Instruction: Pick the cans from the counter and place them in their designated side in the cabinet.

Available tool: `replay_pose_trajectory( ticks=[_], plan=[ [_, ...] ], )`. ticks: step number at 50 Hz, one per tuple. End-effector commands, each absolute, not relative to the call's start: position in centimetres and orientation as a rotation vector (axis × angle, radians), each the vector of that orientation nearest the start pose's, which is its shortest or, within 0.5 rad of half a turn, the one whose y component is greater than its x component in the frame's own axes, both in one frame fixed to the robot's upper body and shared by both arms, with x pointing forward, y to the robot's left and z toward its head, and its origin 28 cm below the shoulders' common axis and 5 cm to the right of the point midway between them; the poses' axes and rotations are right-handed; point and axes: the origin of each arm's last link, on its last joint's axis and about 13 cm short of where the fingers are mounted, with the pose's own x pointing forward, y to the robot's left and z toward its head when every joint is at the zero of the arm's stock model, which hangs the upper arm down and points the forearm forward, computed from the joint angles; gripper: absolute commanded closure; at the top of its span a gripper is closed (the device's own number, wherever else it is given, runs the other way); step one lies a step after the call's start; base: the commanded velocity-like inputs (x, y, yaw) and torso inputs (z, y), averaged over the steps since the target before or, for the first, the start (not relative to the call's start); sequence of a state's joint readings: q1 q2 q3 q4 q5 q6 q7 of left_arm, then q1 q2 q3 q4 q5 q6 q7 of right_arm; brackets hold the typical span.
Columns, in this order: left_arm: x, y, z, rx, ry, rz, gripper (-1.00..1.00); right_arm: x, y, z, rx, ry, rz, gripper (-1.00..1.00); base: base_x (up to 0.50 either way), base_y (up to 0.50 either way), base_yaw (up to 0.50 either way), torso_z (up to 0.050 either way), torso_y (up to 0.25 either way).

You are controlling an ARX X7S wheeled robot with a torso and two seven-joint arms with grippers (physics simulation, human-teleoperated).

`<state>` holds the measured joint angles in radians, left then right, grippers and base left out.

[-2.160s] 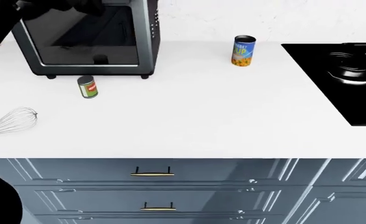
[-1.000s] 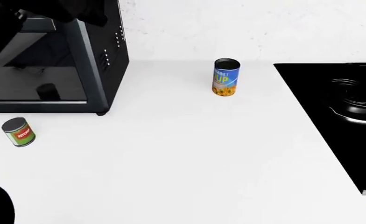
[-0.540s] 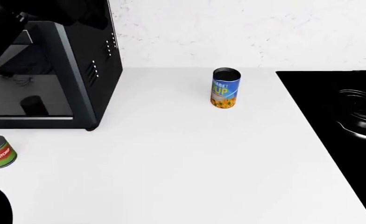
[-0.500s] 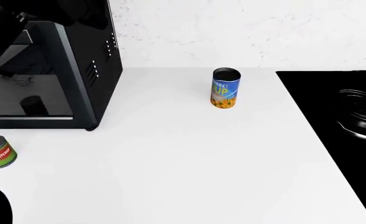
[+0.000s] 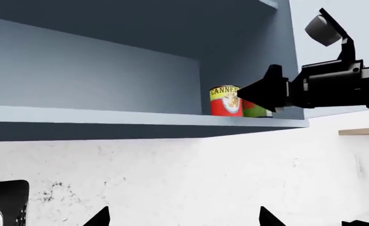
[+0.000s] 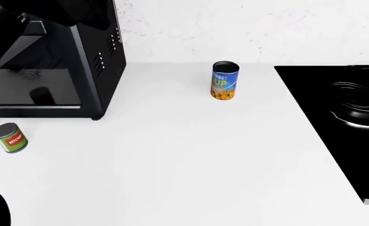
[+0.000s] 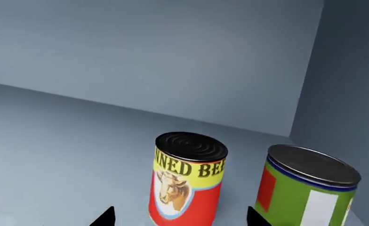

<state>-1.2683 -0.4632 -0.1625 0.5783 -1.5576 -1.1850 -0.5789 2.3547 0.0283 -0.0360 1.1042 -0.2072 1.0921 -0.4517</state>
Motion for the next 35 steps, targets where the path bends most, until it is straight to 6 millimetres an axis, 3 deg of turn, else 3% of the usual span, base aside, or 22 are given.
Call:
replay_pose_trajectory(
  ticks=[1, 22, 23, 29, 34, 35],
  plan=[
    [19.9, 23.6, 36.7, -0.093, -0.513, -0.537, -1.0, 28.9, -12.2, 56.4, -0.123, -0.135, 0.215, -1.0, -0.29, 0.0, 0.0, 0.0, 0.0],
    [20.1, 23.8, 36.3, -0.107, -0.51, -0.523, -1.0, 28.9, -12.2, 56.4, -0.123, -0.135, 0.215, -1.0, -0.28, 0.0, 0.0, 0.0, 0.0],
    [20.3, 23.9, 36.1, -0.114, -0.504, -0.514, -1.0, 29.3, -11.0, 57.3, -0.142, -0.273, 0.32, -1.0, -0.08, 0.0, 0.0, 0.0, 0.0],
    [20.6, 24.2, 35.6, -0.123, -0.492, -0.484, -1.0, 30.6, -10.1, 56.4, -0.125, -0.252, 0.559, -1.0, -0.06, 0.0, 0.0, 0.0, 0.0],
    [21.0, 24.2, 35.4, -0.125, -0.487, -0.473, -1.0, 32.2, -9.6, 54.9, -0.108, -0.217, 0.628, -1.0, -0.06, 0.0, 0.0, 0.0, 0.0],
    [21.0, 24.2, 35.3, -0.126, -0.486, -0.47, -1.0, 32.7, -9.5, 53.4, -0.09, -0.167, 0.64, -1.0, -0.06, 0.0, 0.0, 0.0, 0.0]
  ],
)
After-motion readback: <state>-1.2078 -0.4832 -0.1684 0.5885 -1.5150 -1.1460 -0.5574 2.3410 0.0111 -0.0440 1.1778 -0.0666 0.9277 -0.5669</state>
